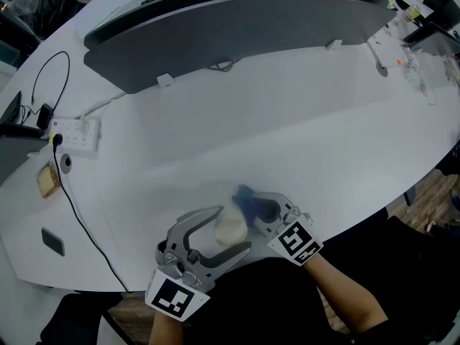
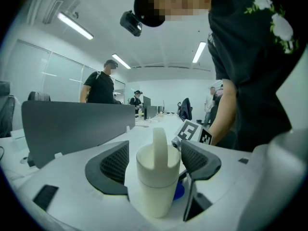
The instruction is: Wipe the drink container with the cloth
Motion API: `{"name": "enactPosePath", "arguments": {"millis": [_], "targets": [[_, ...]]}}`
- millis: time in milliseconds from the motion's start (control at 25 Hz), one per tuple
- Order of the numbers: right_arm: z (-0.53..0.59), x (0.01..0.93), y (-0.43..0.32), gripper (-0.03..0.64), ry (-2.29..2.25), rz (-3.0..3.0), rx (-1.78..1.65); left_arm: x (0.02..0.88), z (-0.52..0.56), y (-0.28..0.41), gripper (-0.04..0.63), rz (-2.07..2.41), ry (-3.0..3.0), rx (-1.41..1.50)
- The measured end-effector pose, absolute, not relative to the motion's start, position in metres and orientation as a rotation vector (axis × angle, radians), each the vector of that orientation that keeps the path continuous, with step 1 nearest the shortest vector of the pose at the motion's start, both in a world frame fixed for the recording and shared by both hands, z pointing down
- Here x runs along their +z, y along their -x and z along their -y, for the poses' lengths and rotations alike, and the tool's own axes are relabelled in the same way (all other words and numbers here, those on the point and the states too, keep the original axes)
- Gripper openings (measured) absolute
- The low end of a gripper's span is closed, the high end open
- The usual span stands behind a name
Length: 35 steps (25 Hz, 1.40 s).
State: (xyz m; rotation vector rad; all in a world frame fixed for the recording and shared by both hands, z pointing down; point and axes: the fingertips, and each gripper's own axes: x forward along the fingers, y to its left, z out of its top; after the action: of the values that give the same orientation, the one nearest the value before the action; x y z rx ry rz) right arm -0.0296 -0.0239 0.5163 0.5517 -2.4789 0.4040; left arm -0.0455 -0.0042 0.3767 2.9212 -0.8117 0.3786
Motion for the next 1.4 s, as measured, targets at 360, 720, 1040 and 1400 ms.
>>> {"name": "enactPosePath", "arguments": {"millis": [360,720,1040,1400], "targets": [[0.024,0.516,0.029,0.044,-0.587,2.484,0.410,0.380,0.017,0.050,0.312,1.386,-2.642,0.363],[0.025,0.505,0.026,0.044,-0.662,2.503,0.489,0.380,0.008,0.038,0.287,0.957,-2.917,0.352],[0.047,0.396,0.019,0.044,-0.879,2.766,0.410,0.380,0.006,0.033,0.287,0.709,-2.981,0.302],[0.034,0.425,0.028,0.043,-0.746,2.699,0.342,0.382,0.004,0.033,0.287,0.702,-2.965,0.249]]}}
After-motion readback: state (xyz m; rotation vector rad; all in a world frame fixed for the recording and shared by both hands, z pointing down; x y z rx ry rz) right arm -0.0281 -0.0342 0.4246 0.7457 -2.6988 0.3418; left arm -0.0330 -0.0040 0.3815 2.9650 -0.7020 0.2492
